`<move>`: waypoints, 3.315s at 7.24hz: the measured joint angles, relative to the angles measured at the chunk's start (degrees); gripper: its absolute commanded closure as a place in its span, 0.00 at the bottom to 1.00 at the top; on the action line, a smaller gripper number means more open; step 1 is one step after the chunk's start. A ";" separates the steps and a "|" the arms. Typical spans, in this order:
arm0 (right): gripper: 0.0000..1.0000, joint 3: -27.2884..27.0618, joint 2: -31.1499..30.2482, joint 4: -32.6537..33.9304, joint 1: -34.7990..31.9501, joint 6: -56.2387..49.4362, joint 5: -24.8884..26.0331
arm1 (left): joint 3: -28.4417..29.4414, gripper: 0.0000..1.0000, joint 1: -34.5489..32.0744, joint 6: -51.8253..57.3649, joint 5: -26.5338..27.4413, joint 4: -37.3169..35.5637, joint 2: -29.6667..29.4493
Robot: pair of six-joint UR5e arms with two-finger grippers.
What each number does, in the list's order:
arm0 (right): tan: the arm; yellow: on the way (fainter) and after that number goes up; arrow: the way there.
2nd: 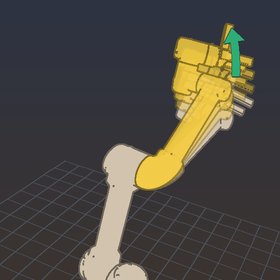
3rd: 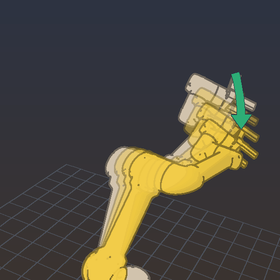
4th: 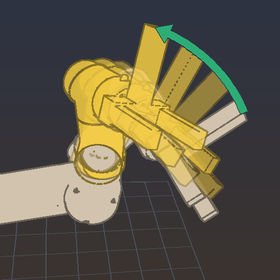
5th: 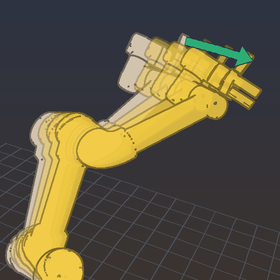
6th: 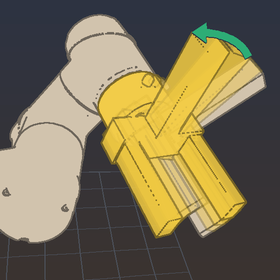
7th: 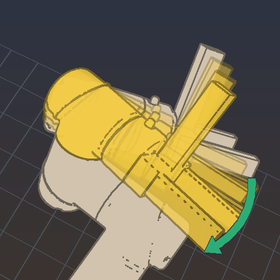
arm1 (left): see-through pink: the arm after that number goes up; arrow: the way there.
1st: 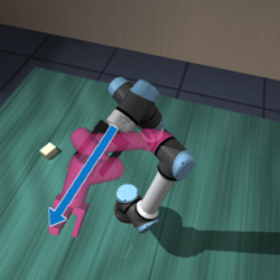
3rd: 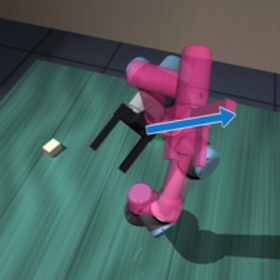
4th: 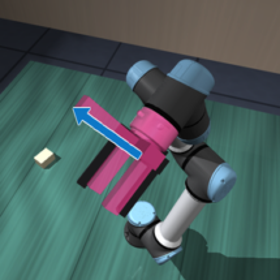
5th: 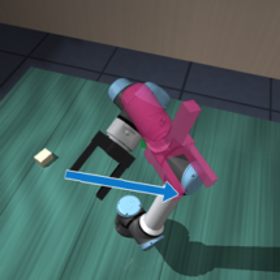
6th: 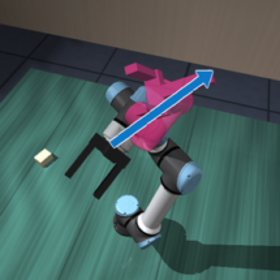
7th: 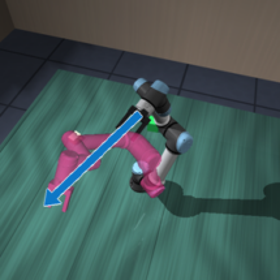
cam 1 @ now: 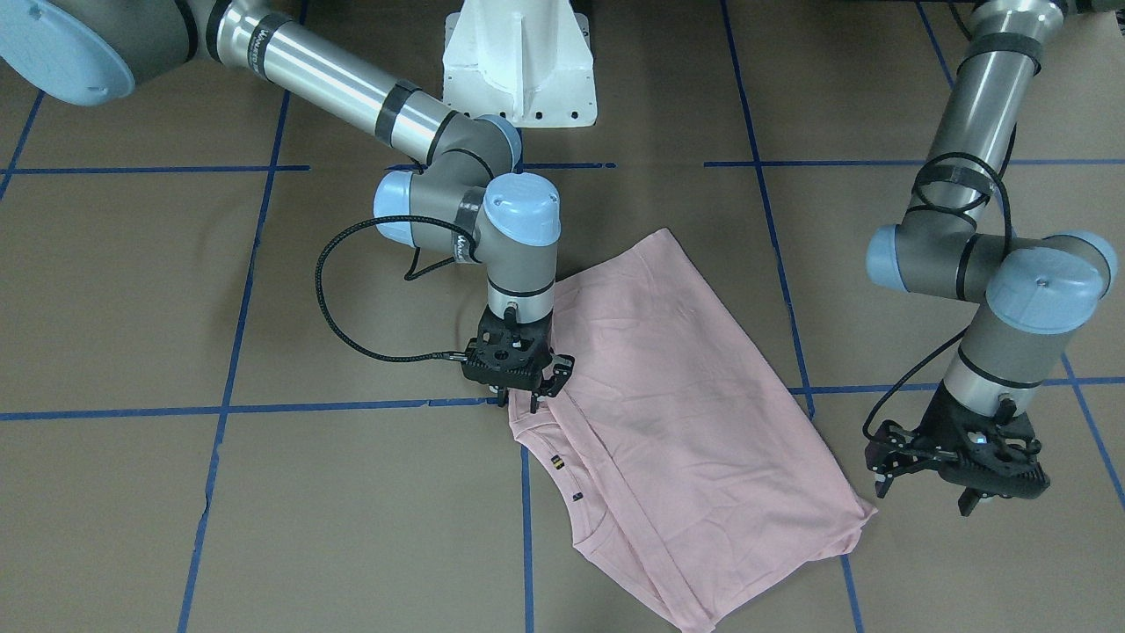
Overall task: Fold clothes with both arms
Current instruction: 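Push the shirt's collar side with the right gripper, squaring the shirt, then lower the left gripper to a near corner while the right holds the other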
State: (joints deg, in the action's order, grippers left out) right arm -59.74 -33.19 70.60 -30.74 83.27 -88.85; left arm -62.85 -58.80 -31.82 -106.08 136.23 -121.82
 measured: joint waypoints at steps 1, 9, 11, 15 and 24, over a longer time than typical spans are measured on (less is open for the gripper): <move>1.00 -0.03 0.00 0.15 -0.01 -0.27 0.00 | 0.00 0.00 0.04 -0.11 0.05 0.00 0.01; 1.00 -21.13 -15.19 3.40 3.79 -0.86 3.92 | -0.04 0.00 1.32 -1.43 0.17 0.08 -0.06; 1.00 -32.36 -24.11 3.87 10.31 -0.43 10.76 | -0.07 0.00 1.39 -1.51 0.17 0.09 -0.05; 1.00 -38.95 -31.32 3.85 14.74 -0.40 15.69 | -0.16 0.00 1.48 -1.63 0.17 0.09 -0.08; 0.00 -50.60 -38.84 3.16 16.62 -0.09 14.69 | -22.74 0.00 12.91 -25.07 0.11 -0.64 10.35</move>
State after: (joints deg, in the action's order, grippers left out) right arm -110.34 -72.03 73.76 -14.12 83.18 -74.16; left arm -85.59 -45.88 -56.89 -105.97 135.59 -111.47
